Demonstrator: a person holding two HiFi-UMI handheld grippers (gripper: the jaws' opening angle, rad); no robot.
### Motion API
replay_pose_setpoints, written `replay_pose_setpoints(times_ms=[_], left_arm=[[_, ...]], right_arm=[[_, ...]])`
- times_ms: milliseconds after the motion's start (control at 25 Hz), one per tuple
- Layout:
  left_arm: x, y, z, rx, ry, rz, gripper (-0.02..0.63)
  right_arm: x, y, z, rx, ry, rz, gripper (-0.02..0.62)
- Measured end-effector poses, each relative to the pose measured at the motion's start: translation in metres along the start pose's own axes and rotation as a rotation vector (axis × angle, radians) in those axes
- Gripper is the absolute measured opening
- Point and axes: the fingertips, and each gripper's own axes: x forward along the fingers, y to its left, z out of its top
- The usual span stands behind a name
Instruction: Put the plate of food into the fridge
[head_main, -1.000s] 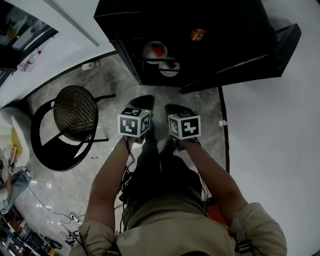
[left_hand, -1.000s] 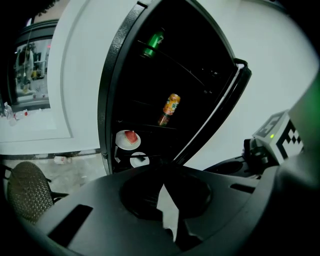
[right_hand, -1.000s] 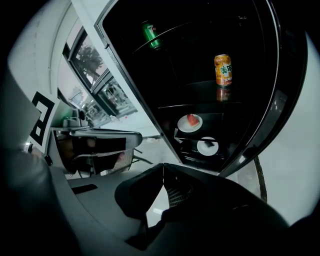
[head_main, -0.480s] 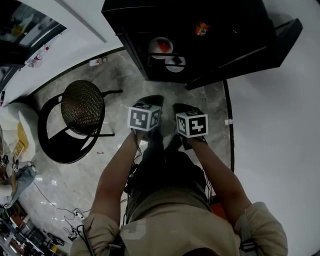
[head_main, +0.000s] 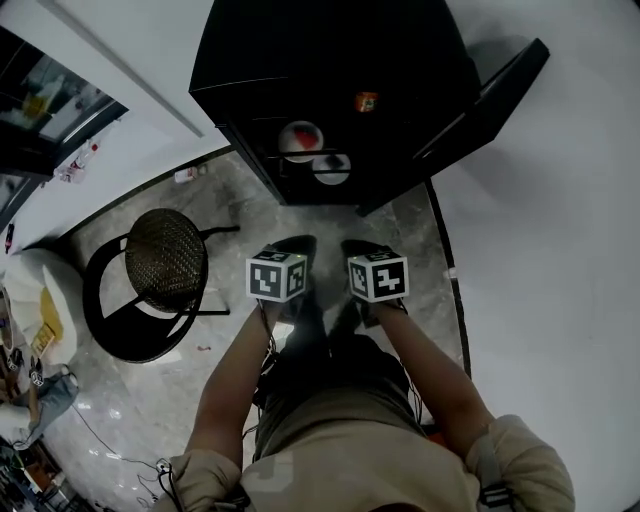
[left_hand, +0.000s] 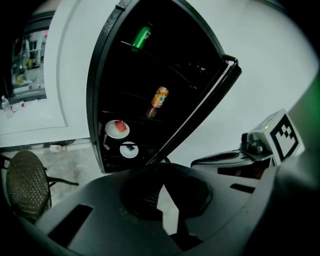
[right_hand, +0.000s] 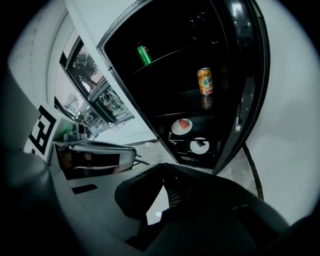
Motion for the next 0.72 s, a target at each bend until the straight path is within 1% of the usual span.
replay_pose_setpoints(times_ms=[160, 280, 360, 560, 720], left_arm=[[-0.009, -0.005, 0.009, -0.018, -0.022, -0.003, 0.011], [-0.015, -0.006, 0.014, -0.002, -0.027, 0.008, 0.011], [-0.02, -0.008, 0.016, 0.008, -0.029, 0.014, 0.011], [-0.031, -0.016, 0.011, 0.04, -0.014, -0.019, 0.011], [-0.041, -0.017, 0.005, 0.031, -0.007, -0.017, 0.011]], right_arm=[[-0.012, -0.003, 0.0, -0.034, -0.007, -0.017, 0.02], [-0.015, -0.005, -0.007, -0.019, -0.007, -0.004, 0.02], [-0.02, -0.002, -0.006, -0.028, -0.013, -0.001, 0.02], [-0.021, 0.009, -0.012, -0.127, -0.016, -0.004, 0.02], [-0.032, 0.023, -0.015, -0.128, -0.025, 0.031, 0.02]])
